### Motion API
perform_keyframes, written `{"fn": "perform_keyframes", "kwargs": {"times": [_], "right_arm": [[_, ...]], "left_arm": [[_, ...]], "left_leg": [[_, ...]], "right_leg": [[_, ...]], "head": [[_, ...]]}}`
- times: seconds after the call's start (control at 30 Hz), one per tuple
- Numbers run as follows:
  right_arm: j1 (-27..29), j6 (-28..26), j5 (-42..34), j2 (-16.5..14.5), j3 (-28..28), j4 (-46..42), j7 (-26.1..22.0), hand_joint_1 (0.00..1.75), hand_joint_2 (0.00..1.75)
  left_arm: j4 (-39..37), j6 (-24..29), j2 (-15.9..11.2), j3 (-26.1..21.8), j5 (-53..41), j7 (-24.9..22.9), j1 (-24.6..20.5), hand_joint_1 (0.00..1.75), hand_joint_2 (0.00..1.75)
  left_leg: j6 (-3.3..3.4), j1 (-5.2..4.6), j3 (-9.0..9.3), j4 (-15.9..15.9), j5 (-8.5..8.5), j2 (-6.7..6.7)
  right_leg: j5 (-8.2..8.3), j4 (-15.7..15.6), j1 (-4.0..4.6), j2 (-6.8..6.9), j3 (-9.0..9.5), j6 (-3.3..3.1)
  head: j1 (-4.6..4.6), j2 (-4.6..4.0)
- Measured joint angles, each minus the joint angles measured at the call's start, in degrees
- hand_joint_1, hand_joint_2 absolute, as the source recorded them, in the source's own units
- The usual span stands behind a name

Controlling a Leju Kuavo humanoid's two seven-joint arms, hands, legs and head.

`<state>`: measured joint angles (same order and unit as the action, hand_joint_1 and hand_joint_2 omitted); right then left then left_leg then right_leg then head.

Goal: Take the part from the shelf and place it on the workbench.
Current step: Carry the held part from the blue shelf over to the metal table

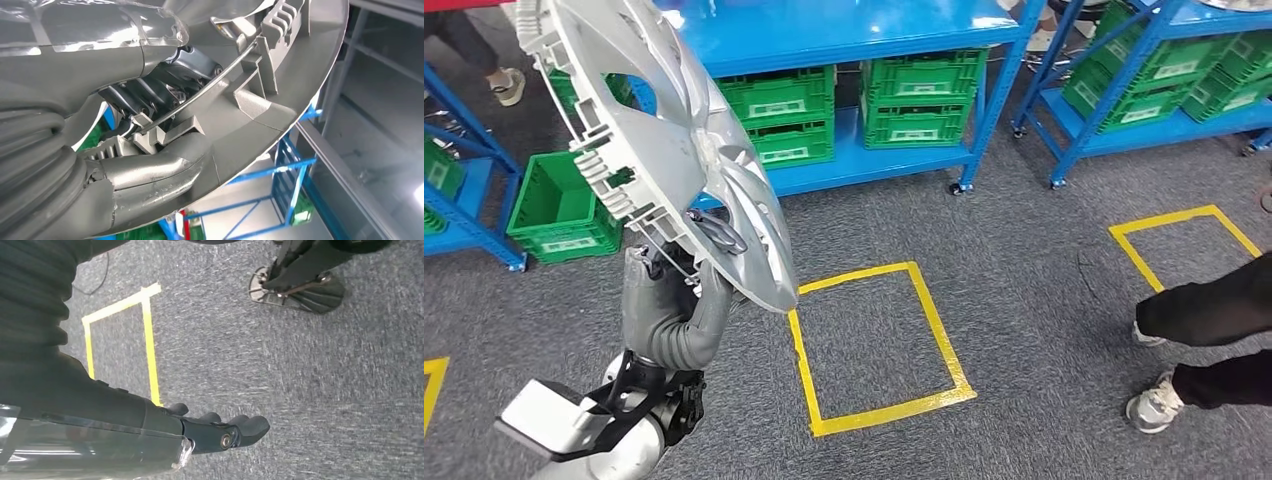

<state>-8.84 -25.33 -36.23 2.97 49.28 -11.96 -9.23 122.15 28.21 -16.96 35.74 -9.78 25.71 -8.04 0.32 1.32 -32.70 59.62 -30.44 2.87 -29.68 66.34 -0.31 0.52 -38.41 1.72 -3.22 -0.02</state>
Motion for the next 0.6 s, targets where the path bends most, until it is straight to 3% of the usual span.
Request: {"fn": "perform_keyframes", "kwargs": {"times": [0.07, 0.1, 0.17, 0.23, 0.3, 0.37, 0.4, 0.43, 0.47, 0.53, 0.6], "right_arm": [[-0.24, 0.01, 0.15, 0.23, 0.07, 0.00, -0.23, 0.00, 1.75], [-0.34, 0.03, 0.19, 0.32, 0.11, 0.00, -0.25, 0.00, 1.75], [-0.35, 0.05, 0.21, 0.48, 0.19, 0.01, -0.25, 0.00, 1.75], [-0.26, 0.04, 0.23, 0.59, 0.25, 0.01, -0.24, 0.00, 1.75], [-0.41, 0.03, 0.25, 0.65, 0.33, 0.00, -0.23, 0.00, 1.75], [-0.55, 0.03, 0.27, 0.66, 0.37, 0.00, -0.14, 0.00, 1.75], [-0.51, 0.04, 0.30, 0.65, 0.38, 0.00, 0.03, 0.00, 1.75], [-0.42, 0.08, 0.37, 0.64, 0.39, 0.00, 0.24, 0.00, 1.75], [-0.31, 0.11, 0.46, 0.60, 0.40, 0.00, 0.49, 0.00, 1.75], [-0.08, 0.16, 0.62, 0.52, 0.42, 0.01, 0.77, 0.00, 1.75], [0.17, 0.18, 0.52, 0.50, 0.43, 0.02, 0.78, 0.00, 1.75]], "left_arm": [[0.04, 0.72, 0.00, 0.00, -1.68, 0.02, 0.13, 1.75, 1.75], [0.05, 1.14, 0.00, 0.00, -2.69, 0.02, 0.24, 1.75, 1.75], [0.09, 1.73, 0.00, 0.01, -3.98, 0.01, 0.45, 1.75, 1.75], [0.17, 2.12, 0.01, 0.00, -4.55, -0.12, 0.59, 1.75, 1.75], [0.33, 2.46, 0.02, -0.01, -5.15, -0.34, 0.80, 1.75, 1.75], [0.46, 2.73, 0.01, -0.02, -5.28, -0.47, 1.17, 1.75, 1.75], [0.49, 2.96, 0.00, -0.02, -5.16, -0.46, 1.50, 1.75, 1.75], [0.49, 3.26, 0.00, -0.03, -5.04, -0.35, 1.94, 1.75, 1.75], [0.49, 3.58, -0.01, -0.04, -4.96, -0.15, 2.43, 1.75, 1.75], [0.50, 4.13, -0.01, -0.05, -4.96, 0.45, 3.34, 1.75, 1.75], [0.63, 4.64, 0.01, -0.08, -4.96, 1.29, 4.42, 1.75, 1.75]], "left_leg": [[-0.39, -0.17, 0.18, -0.03, -0.27, 0.89], [-0.62, -0.21, 0.21, -0.09, -0.35, 1.30], [-1.24, -0.20, 0.54, -0.41, -0.45, 1.90], [-1.73, -0.09, 0.53, 0.44, -1.49, -0.12], [-1.85, -0.04, -1.92, 5.46, -4.36, -2.92], [-1.92, -0.11, -5.88, 12.33, -6.95, -3.41], [-2.00, -0.11, -7.15, 14.03, -6.91, -3.31], [-2.06, -0.09, -7.45, 13.78, -5.76, -3.21], [-2.11, -0.03, -6.66, 11.44, -3.65, -3.22], [-2.16, 0.22, -3.68, 4.55, 0.22, -4.61], [-1.99, 0.36, -1.87, 0.90, 1.13, -6.21]], "right_leg": [[2.10, -6.28, 0.61, 1.44, 3.04, -0.87], [2.10, -7.52, 0.89, 1.85, 3.59, -1.19], [1.97, -8.09, 1.03, 1.35, 3.84, -1.65], [2.30, -9.05, 0.76, 0.72, 4.47, -2.19], [2.54, -9.70, 0.53, 0.12, 4.94, -2.62], [2.45, -9.70, 0.57, -0.73, 5.01, -2.86], [2.36, -9.64, 0.58, -1.23, 5.05, -2.87], [2.25, -9.53, 0.53, -1.78, 5.10, -2.82], [2.06, -9.33, 0.43, -2.35, 5.16, -2.68], [1.45, -8.58, 0.28, -3.45, 5.14, -2.13], [0.94, -7.85, 0.16, -4.36, 4.84, -1.47]], "head": [[-0.03, 0.00], [-0.05, 0.00], [-0.08, 0.00], [-0.15, 0.00], [-0.36, 0.00], [-0.46, 0.00], [-0.46, 0.00], [-0.47, 0.00], [-0.49, 0.00], [-0.52, 0.00], [-0.51, 0.00]]}}
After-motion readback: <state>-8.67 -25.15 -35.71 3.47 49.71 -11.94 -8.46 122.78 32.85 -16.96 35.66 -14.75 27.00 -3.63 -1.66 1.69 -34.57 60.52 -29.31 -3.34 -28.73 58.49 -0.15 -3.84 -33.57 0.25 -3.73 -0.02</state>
